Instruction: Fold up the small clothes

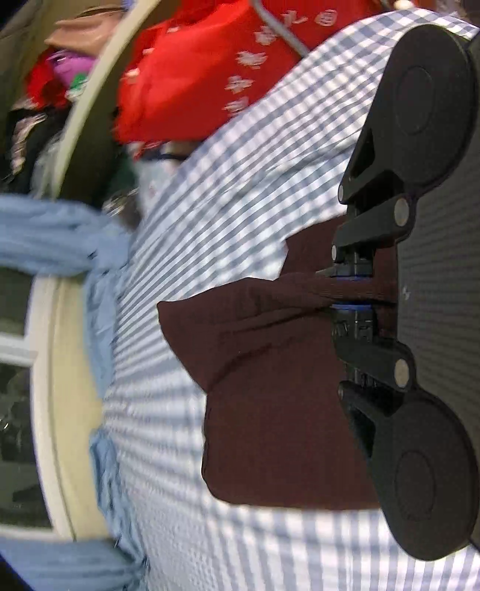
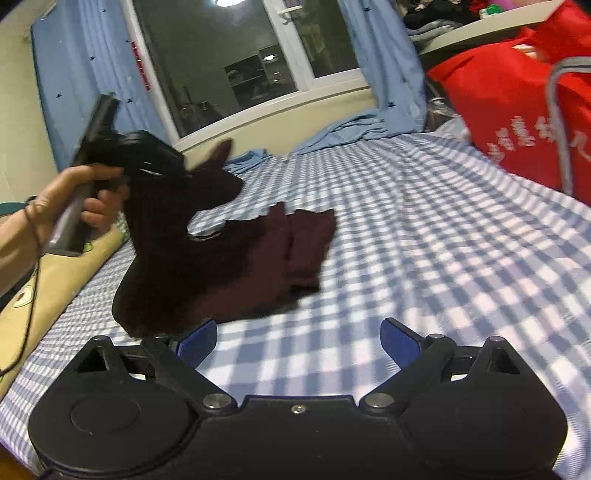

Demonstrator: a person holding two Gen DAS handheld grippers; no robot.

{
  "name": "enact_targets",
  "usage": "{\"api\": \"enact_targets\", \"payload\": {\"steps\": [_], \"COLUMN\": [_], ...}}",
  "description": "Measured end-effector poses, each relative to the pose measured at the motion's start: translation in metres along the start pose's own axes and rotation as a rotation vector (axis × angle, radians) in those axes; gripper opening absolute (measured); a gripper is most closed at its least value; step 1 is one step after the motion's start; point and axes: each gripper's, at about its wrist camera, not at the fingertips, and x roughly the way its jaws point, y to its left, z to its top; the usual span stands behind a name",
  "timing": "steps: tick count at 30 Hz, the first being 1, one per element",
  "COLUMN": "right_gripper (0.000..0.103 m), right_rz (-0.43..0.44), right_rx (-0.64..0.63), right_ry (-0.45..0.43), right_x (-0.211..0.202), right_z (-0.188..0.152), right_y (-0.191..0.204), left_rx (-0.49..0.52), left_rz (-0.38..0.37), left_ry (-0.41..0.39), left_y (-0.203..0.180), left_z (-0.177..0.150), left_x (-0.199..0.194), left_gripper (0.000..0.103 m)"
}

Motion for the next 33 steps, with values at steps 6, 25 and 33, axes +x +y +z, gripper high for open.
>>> {"api": "enact_targets", "payload": {"steps": [6, 25, 33], "right_gripper": [0.096, 0.096, 0.073], "right_rz": [0.014, 0.018, 0.154], "right_rx": [0.098, 0.098, -0.004], "right_ry": [-0.020, 0.021, 0.077], "right_x": [-0.025, -0.019, 0.045], "right_z": [-0.004, 0.005, 0.055], "right_y": [-0.032, -0.034, 0.012], "left_rx": [0.023, -0.032, 0.075], "left_rz": [0.027, -0.270, -0.002], "left_ry": [0.120, -0.132, -0.190], "left_y": [-0.036, 0.007, 0.098], "left_z": [-0.029, -0.022, -0.094], "left_x": [0.064, -0.036, -0.113], "left_gripper": [0.010, 0.081, 0.088]}}
